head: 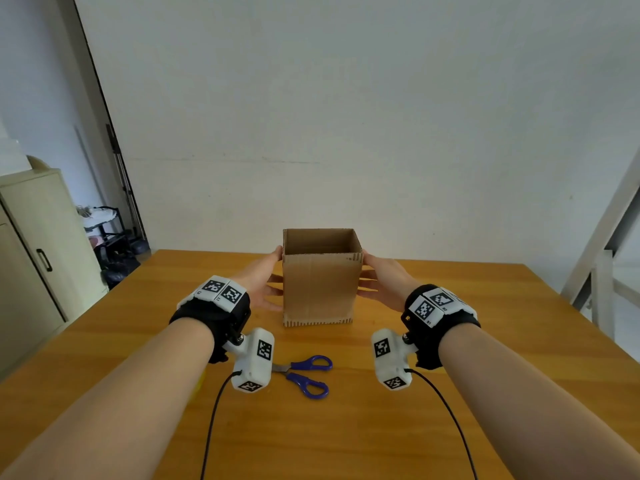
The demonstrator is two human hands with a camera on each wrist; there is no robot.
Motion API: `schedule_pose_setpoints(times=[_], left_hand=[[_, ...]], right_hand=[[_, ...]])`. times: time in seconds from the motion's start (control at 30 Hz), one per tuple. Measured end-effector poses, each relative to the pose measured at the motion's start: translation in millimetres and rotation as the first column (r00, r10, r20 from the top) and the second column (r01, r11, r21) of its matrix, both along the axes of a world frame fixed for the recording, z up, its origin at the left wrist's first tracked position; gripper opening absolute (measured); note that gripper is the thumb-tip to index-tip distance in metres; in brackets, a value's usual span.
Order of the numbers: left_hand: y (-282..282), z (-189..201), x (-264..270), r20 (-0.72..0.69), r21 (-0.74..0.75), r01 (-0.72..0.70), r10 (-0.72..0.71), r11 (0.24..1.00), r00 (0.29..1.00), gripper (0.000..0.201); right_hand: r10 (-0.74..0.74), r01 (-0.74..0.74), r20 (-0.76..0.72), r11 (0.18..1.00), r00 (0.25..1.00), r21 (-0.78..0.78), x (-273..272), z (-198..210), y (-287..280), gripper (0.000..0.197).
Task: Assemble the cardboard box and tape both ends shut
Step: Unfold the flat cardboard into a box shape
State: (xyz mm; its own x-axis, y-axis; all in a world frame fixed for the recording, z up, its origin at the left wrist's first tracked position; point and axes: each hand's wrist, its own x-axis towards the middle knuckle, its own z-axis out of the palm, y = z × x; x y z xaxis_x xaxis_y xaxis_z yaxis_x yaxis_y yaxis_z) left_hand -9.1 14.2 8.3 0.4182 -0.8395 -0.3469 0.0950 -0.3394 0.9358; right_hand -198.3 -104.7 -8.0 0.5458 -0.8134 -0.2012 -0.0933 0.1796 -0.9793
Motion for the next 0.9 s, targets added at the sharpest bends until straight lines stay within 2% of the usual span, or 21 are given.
schedule_pose_setpoints(times=[0.27,0.37,0.57,0.77,0.9], left_hand=[[4.5,0.1,-5.0,-0.043,-0.051,-0.023,0.021,0.998,0.999,0.062],[4.7,-0.8,-5.7,-0.047,-0.072,-0.026,0.023,0.997,0.999,0.063],[5.5,-0.8,-2.8,-0.012,-0.063,0.007,-0.007,0.998,1.000,0.060],[4.8,-3.5,-1.7,0.031,-0.043,0.004,-0.003,0.999,1.000,0.057],[5.7,-3.4,-1.2,0.026,-0.069,-0.003,0.004,0.998,1.000,0.048]], right_hand=[[-0.006,0.006,0.041,1.000,0.999,-0.003,-1.0,-1.1,5.2,0.031],[0.008,-0.007,0.054,1.000,0.998,-0.023,0.3,-3.1,6.5,0.035],[0.009,-0.008,0.071,1.000,0.997,-0.012,3.1,-10.1,5.6,0.042],[0.002,-0.001,0.065,1.000,0.998,-0.022,5.8,-7.6,4.5,0.036],[-0.011,0.011,0.092,1.000,0.996,-0.002,5.6,-7.8,4.0,0.036]])
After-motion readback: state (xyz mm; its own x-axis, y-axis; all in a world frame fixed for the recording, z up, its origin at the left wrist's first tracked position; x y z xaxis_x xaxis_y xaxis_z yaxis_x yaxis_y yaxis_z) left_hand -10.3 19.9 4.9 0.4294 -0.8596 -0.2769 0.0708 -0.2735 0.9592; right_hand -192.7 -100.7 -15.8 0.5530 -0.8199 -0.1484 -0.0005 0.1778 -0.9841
